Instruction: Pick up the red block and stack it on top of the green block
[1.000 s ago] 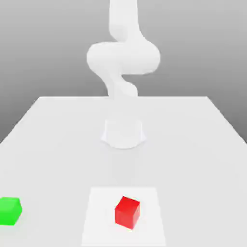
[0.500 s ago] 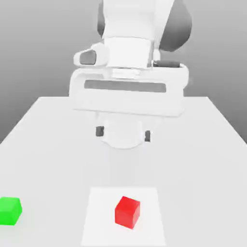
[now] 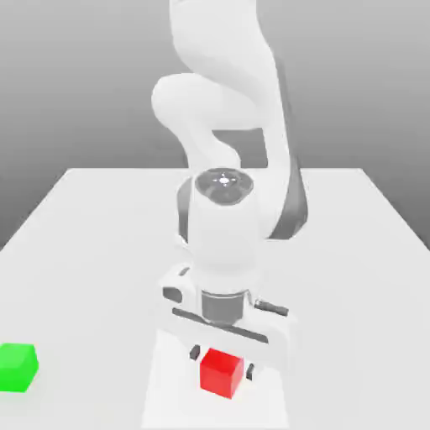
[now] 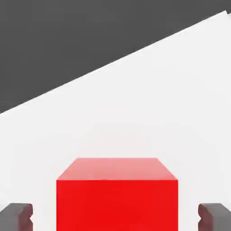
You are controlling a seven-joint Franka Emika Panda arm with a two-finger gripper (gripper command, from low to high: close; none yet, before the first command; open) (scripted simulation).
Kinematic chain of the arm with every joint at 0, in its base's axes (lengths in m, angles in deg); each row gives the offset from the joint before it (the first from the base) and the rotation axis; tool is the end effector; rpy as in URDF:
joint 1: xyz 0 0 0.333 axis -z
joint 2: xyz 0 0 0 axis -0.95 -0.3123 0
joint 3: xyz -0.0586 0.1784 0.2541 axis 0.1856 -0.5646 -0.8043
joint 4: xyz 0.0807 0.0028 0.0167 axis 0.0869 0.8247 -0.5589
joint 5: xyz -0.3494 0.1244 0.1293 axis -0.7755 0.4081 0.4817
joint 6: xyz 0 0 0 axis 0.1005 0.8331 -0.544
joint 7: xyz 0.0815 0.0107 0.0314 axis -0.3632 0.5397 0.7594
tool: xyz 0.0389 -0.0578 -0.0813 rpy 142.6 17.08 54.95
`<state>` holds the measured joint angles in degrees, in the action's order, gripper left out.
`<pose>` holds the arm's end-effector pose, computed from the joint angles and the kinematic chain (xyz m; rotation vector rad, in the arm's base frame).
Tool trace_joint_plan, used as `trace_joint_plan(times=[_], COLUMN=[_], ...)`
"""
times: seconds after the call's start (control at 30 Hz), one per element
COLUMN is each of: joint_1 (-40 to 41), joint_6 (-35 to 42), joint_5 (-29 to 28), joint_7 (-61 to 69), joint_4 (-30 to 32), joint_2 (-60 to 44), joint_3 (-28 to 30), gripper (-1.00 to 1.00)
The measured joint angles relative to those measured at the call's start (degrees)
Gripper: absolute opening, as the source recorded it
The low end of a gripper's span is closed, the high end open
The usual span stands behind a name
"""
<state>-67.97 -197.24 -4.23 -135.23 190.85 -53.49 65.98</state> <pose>0.4228 0.0108 0.1472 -2.5782 1.7940 -0.0006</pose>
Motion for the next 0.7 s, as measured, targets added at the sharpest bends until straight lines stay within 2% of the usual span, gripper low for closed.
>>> trace_joint_plan(times=[0.17, 0.37, 0.7], joint_1=[0.1, 1.6, 17.6], joint_6=[0.0, 9.1, 18.1], joint_5=[-0.1, 3.8, 8.5], joint_7=[-0.1, 3.0, 10.6], joint_4=[0.0, 1.0, -10.7], joint_2=[0.0, 10.2, 7.4], joint_3=[-0.1, -1.1, 12.3], gripper=[-1.0, -1.0, -1.0])
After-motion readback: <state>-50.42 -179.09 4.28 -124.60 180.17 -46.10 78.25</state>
